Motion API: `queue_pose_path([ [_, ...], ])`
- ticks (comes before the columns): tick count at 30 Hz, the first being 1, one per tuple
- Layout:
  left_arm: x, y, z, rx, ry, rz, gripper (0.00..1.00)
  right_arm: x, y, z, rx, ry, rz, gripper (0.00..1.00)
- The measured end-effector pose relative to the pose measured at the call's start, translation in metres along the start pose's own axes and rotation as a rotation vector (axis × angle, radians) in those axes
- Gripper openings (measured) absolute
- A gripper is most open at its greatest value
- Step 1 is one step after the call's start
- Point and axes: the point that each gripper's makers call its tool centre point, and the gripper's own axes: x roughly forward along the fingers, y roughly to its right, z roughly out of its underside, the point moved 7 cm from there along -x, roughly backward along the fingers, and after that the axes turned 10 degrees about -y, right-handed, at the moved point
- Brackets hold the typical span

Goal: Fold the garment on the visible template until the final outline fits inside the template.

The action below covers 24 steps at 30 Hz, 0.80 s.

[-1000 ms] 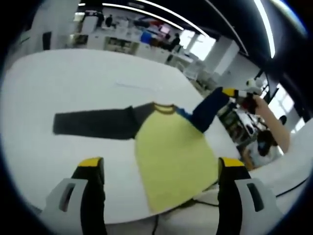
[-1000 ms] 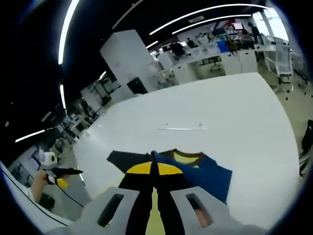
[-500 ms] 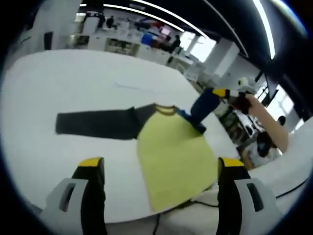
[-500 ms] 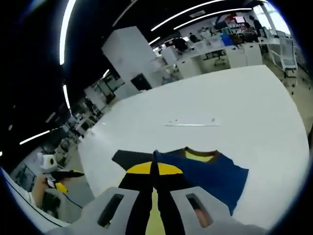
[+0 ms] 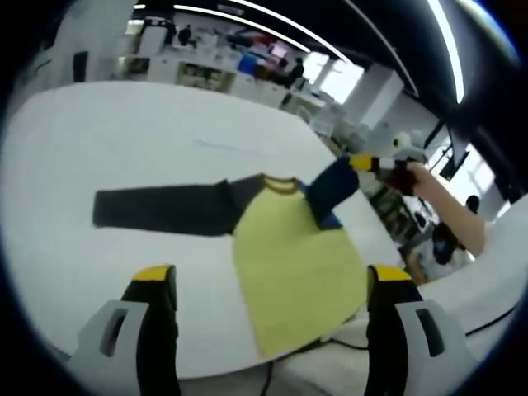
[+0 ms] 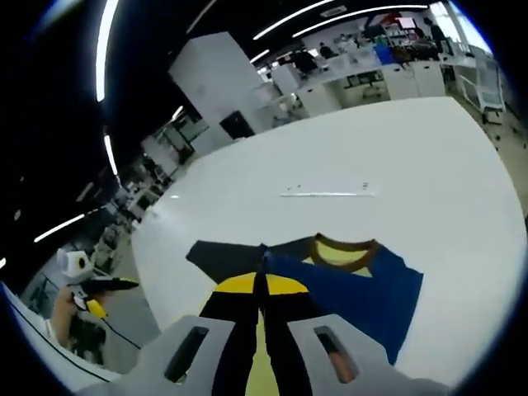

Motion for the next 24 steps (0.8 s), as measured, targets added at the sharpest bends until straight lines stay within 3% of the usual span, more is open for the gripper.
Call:
queue_pose_path([
  [24, 0.009, -0.001, 0.003, 0.002, -0.015, 0.017, 0.92, 0.057, -0.01, 0.011, 0.079, -0.032, 0.004, 0.02],
])
